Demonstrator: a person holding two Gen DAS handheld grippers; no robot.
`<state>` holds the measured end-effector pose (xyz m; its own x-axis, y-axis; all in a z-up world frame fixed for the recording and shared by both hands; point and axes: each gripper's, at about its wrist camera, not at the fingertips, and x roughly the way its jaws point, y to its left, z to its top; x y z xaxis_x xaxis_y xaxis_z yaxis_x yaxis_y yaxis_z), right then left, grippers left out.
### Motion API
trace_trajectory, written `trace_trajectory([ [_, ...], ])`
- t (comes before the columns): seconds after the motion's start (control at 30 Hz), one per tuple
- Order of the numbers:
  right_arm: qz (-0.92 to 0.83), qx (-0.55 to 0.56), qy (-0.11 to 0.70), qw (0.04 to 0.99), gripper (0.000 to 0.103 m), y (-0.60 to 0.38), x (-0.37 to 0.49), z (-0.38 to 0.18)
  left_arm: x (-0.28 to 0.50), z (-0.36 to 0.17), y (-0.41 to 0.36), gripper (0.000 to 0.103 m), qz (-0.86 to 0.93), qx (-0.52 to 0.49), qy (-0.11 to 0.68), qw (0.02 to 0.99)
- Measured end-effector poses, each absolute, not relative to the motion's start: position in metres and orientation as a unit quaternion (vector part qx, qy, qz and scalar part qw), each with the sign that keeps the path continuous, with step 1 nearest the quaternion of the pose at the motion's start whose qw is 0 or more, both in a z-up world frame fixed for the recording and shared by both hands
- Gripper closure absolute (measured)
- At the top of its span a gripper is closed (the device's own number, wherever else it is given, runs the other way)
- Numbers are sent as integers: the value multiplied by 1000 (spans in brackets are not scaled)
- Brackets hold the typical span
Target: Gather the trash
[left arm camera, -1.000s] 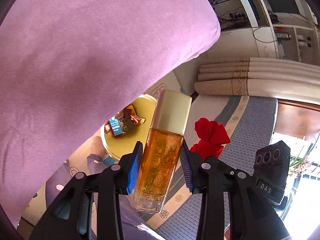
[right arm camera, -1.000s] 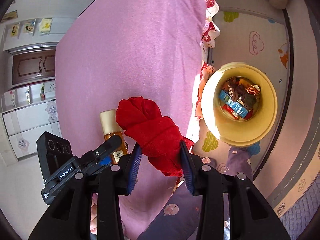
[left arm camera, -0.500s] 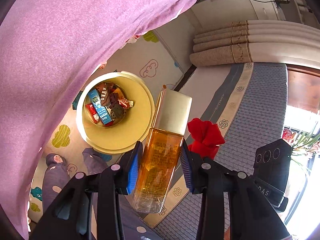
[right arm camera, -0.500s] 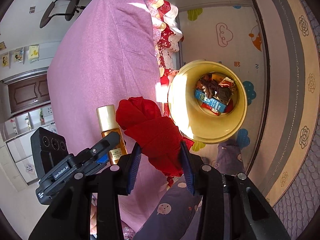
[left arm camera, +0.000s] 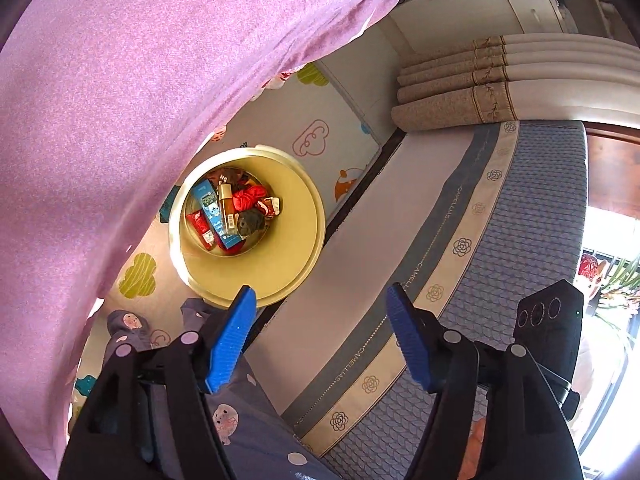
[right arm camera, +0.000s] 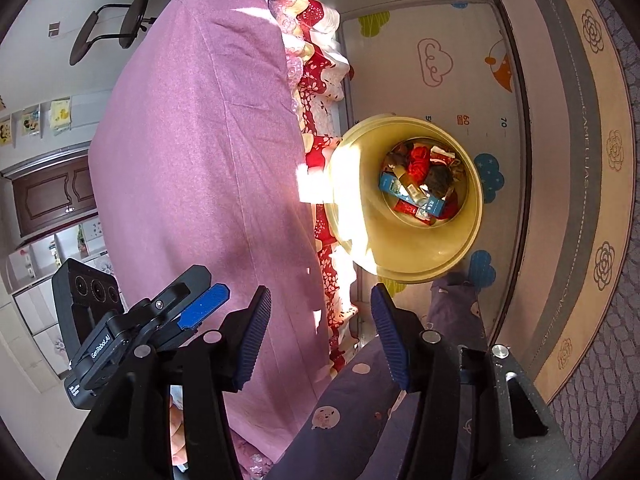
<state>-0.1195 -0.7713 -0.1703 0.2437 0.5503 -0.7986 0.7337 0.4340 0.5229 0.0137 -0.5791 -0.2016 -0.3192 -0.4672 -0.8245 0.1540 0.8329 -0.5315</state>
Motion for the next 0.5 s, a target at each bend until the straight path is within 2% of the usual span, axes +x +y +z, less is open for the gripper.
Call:
trace_trajectory([
  [0.3, -66, 503, 615, 604, 51, -756, -93, -151, 24, -180, -563, 35, -281, -106, 749, 590],
  [0.5, -48, 474, 627, 616, 51, -730, -67, -135, 41, -164, -526, 35, -273, -130, 734, 608],
])
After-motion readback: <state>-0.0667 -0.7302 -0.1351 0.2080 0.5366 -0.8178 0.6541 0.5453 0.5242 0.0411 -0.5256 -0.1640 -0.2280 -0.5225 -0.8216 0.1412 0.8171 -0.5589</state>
